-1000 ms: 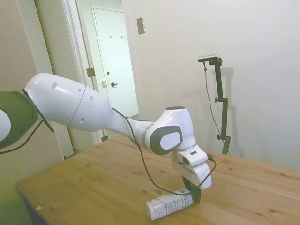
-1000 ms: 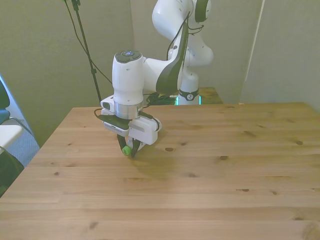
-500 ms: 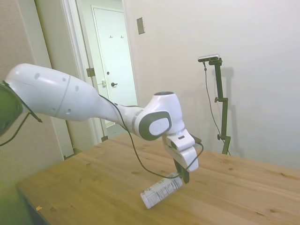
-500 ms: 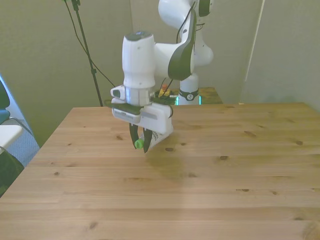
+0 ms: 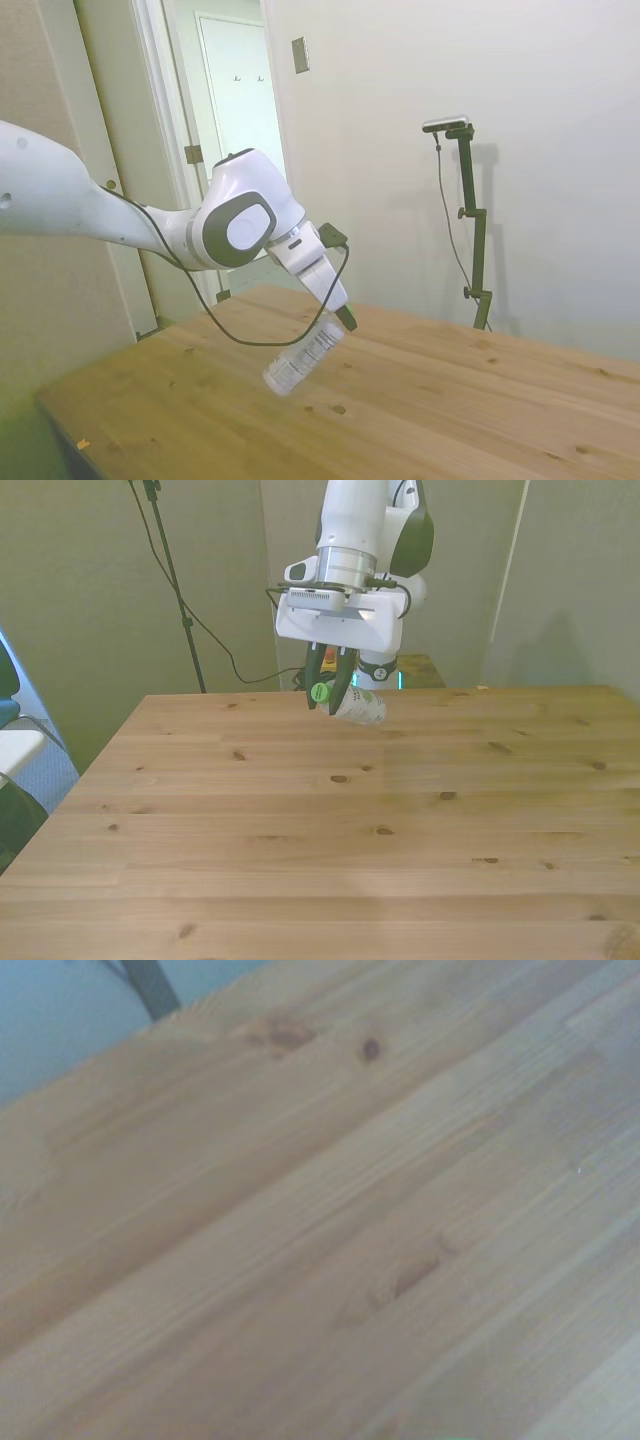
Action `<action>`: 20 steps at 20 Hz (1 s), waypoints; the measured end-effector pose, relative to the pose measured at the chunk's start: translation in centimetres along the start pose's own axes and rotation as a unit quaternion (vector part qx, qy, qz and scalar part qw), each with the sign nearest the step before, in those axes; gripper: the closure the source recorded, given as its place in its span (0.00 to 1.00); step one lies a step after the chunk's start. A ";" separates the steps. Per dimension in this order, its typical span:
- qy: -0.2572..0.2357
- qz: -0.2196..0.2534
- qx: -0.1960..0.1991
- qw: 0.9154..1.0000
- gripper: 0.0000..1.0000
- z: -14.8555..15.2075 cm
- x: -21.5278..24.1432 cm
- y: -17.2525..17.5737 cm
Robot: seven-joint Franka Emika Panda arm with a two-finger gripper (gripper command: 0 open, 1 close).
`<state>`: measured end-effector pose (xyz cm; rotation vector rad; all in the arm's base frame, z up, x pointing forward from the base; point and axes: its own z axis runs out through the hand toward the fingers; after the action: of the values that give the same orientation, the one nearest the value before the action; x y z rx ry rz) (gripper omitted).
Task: Stand the water bottle
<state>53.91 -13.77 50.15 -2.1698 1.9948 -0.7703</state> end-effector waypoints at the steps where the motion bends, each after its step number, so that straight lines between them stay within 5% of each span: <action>1: 0.016 0.012 0.007 1.000 1.00 0.1 -0.2 -0.4; 6: 0.097 0.066 0.034 0.992 1.00 0.3 0.0 -3.7; 11: 0.178 0.112 0.057 0.976 1.00 2.3 -1.4 -7.9; 20: 0.348 0.173 0.085 0.917 1.00 8.1 -7.8 -10.4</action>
<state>66.69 -7.03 44.94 -1.4835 2.3791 -1.7453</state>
